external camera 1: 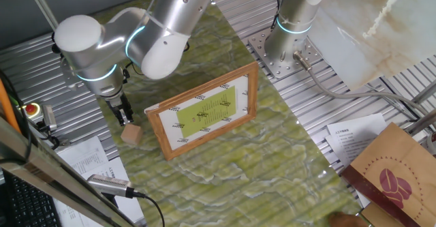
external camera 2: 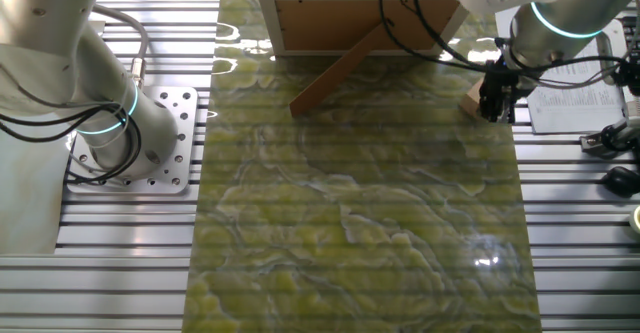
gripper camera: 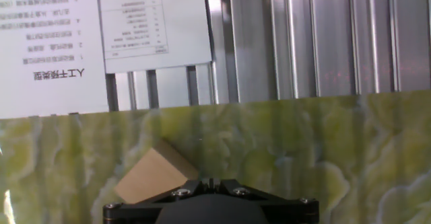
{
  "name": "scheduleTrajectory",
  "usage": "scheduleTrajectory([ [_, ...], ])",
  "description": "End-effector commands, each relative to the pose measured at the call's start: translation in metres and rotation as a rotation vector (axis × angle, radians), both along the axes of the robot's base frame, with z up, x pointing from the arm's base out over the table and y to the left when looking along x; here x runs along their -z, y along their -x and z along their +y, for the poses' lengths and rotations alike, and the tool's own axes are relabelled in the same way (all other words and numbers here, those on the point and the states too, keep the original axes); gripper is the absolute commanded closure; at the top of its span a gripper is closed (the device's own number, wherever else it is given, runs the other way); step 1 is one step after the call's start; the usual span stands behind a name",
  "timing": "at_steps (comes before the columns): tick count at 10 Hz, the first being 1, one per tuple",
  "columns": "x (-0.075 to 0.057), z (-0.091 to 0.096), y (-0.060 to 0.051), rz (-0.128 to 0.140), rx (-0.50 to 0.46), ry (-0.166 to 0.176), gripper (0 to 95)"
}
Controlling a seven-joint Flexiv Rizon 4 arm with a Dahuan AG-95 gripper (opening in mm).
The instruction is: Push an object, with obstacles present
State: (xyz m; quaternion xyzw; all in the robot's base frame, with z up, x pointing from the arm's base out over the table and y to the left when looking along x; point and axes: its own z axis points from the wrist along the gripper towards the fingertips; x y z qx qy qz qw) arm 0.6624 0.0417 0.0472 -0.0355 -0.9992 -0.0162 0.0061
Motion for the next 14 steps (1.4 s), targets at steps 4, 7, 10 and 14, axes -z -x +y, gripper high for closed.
scheduleTrajectory([
  [4,-0.006,0.024,-0.006,-0.012,0.008,0.002,95.0],
  [7,-0.011,0.034,-0.009,-0.018,0.011,-0.003,95.0],
  [10,-0.012,0.03,-0.01,-0.011,0.007,0.004,95.0],
  [14,-0.019,0.006,-0.015,0.018,-0.008,0.001,95.0],
])
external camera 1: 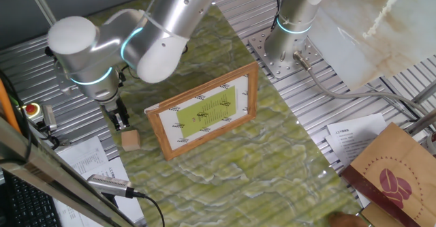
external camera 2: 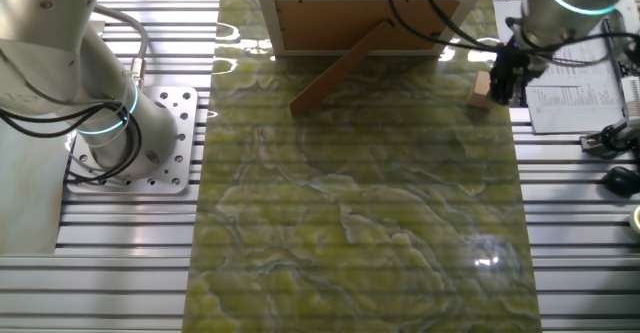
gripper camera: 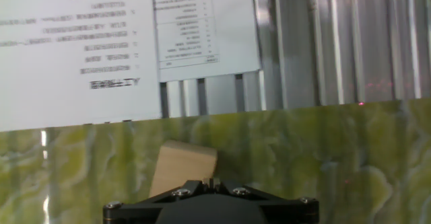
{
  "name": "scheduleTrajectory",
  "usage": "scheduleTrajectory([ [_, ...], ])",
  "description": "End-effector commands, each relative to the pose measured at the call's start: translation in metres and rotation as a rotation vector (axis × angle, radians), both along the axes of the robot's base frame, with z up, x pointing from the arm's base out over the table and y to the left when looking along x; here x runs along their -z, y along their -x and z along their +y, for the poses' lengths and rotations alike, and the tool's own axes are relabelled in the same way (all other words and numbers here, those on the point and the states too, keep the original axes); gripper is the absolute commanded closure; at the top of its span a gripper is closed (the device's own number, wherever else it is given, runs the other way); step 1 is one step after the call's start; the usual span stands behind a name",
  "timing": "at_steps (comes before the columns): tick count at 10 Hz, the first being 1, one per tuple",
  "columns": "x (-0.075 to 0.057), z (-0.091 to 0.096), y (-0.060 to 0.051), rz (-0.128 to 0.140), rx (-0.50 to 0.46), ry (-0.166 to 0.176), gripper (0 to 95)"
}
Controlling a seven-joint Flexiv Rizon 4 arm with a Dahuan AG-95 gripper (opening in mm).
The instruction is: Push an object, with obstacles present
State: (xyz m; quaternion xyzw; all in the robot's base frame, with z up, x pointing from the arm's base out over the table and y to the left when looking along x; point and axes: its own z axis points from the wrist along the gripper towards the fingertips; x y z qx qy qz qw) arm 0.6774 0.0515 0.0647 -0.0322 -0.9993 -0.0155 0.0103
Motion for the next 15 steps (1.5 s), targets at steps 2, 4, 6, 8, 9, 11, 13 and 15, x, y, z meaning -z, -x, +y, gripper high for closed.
scheduleTrajectory([
  [2,-0.001,-0.004,0.0,0.028,-0.012,0.009,95.0],
  [4,-0.001,-0.004,0.0,0.06,-0.023,0.018,95.0],
  [6,-0.001,-0.004,0.0,0.088,-0.069,0.019,95.0],
  [8,-0.001,-0.004,0.0,0.094,-0.104,0.02,95.0],
  [9,-0.001,-0.004,0.0,0.095,-0.108,0.027,95.0],
  [11,0.004,-0.007,0.001,0.071,-0.114,0.032,95.0],
  [13,0.018,-0.013,-0.003,0.05,-0.117,0.031,95.0],
  [15,0.031,-0.017,-0.007,0.029,-0.119,0.025,95.0],
])
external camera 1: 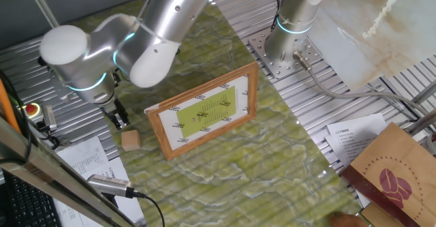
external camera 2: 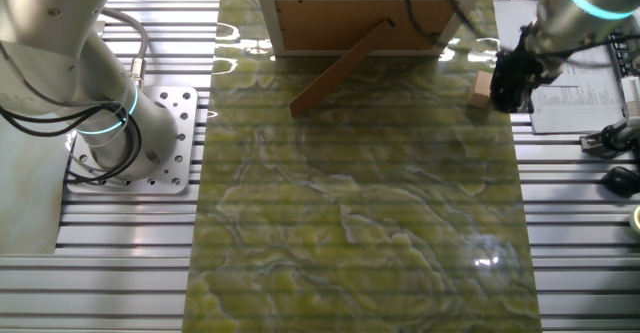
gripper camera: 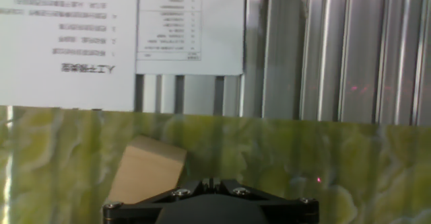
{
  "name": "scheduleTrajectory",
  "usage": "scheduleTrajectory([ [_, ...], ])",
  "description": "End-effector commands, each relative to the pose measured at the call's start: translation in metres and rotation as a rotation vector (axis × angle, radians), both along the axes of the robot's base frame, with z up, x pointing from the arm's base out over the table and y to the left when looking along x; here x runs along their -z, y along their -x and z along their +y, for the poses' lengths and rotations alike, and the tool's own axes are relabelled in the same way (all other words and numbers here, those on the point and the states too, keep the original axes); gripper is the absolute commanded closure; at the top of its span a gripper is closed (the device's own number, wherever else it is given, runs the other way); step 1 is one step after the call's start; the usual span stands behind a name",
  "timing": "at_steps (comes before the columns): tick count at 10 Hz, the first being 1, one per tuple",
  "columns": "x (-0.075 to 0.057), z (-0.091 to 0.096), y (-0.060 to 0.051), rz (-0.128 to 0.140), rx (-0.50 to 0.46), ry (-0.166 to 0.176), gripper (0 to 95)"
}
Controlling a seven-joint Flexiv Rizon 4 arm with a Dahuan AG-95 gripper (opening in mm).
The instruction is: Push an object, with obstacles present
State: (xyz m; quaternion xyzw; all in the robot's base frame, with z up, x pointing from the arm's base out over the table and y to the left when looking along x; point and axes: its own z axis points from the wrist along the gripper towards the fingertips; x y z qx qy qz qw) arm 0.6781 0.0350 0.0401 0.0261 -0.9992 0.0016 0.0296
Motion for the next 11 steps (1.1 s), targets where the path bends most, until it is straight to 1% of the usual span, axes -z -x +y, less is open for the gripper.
scheduleTrajectory([
  [1,0.007,0.0,-0.008,-0.017,-0.004,-0.012,95.0],
  [4,0.006,0.003,-0.011,-0.019,-0.011,-0.014,95.0],
  [6,0.008,0.011,-0.013,-0.018,-0.018,-0.018,95.0],
  [9,0.013,0.023,-0.013,-0.021,-0.041,-0.022,95.0],
  [11,0.016,0.032,-0.012,-0.018,-0.051,-0.028,95.0],
])
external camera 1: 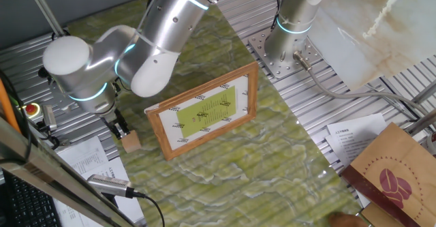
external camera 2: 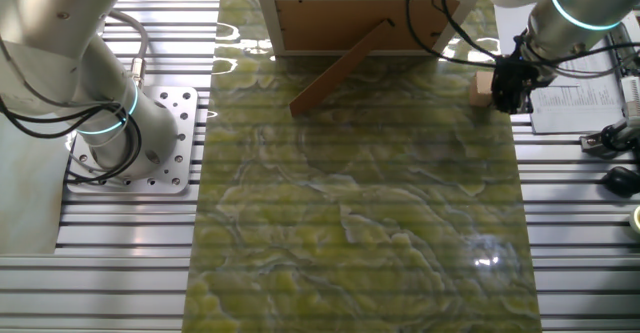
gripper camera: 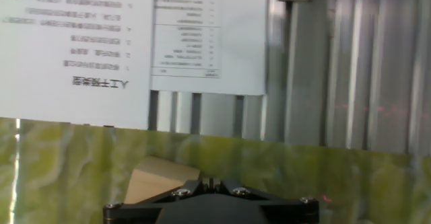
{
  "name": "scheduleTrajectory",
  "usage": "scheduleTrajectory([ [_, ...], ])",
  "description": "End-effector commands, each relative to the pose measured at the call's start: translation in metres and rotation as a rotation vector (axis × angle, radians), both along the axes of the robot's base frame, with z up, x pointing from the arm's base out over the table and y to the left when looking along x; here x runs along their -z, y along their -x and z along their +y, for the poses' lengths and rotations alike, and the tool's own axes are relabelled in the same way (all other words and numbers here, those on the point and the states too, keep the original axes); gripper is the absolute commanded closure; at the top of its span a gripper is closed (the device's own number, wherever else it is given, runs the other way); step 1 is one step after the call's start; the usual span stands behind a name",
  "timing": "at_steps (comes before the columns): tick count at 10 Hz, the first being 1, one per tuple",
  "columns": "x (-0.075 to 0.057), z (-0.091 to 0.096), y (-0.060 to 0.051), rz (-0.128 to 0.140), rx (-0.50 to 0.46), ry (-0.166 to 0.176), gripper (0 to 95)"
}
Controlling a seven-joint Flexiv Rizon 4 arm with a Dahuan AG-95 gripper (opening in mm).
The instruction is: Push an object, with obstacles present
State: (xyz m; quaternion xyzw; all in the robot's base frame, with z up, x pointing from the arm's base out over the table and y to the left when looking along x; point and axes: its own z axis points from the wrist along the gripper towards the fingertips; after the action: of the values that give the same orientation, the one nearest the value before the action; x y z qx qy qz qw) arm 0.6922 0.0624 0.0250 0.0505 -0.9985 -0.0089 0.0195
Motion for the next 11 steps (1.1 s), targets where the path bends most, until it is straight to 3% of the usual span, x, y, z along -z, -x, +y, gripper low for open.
scheduleTrajectory([
  [1,0.004,0.014,0.004,0.001,0.002,-0.003,95.0],
  [4,0.006,0.027,0.007,0.001,0.006,-0.003,95.0],
  [11,-0.002,0.04,0.012,-0.005,-0.011,-0.024,95.0],
])
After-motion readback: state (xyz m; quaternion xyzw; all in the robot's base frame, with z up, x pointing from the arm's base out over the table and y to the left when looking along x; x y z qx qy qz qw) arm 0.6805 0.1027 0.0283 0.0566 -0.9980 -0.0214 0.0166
